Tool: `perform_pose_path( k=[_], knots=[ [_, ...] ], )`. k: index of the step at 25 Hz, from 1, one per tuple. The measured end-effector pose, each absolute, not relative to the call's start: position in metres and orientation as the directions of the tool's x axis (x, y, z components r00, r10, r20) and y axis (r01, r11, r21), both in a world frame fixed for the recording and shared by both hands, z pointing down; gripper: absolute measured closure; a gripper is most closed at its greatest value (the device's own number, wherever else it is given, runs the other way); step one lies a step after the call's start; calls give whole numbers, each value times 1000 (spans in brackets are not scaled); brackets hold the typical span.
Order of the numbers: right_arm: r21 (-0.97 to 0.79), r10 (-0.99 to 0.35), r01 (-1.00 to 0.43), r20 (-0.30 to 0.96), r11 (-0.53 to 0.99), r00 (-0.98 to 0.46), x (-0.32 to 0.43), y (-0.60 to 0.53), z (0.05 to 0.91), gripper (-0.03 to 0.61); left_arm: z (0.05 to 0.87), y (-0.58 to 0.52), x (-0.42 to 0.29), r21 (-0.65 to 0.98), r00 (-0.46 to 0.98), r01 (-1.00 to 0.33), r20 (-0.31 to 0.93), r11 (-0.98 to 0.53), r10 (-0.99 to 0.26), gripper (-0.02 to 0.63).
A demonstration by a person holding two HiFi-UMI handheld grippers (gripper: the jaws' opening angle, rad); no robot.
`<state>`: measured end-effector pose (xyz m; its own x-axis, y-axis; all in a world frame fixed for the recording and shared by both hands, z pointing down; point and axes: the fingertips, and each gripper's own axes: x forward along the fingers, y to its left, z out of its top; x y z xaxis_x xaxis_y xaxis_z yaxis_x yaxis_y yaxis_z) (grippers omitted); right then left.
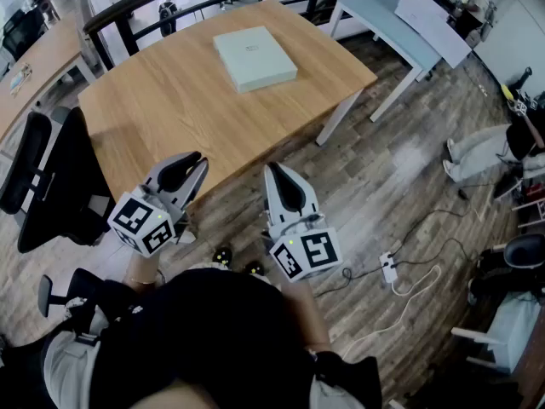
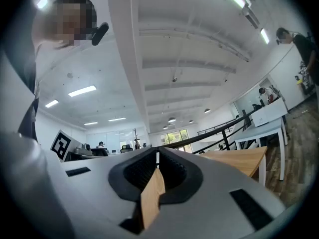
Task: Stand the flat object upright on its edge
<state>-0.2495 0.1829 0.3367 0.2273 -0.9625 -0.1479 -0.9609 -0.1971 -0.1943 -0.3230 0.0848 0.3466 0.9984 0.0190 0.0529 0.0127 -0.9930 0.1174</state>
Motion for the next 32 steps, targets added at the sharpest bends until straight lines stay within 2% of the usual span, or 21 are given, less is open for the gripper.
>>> perform_pose_path(
  k=[13, 22, 27, 32],
  knots=[
    [-201, -961, -959, -151, -199, 231, -234, 223, 338, 546, 349, 119, -302, 123, 997, 48, 62, -991, 56, 540],
    [-193, -947, -950, -160, -247, 279, -224, 272, 341, 545, 352, 164, -276, 111, 988, 129, 70, -985, 138, 540],
    [-212, -933, -933, -153, -291, 325, -214, 306, 348, 546, 349, 188, -266, 83, 985, 147, 75, -986, 153, 540],
    [-234, -939, -935, -158, -265, 305, -215, 315, 353, 546, 350, 202, -271, 83, 985, 129, 101, -988, 137, 540]
  ],
)
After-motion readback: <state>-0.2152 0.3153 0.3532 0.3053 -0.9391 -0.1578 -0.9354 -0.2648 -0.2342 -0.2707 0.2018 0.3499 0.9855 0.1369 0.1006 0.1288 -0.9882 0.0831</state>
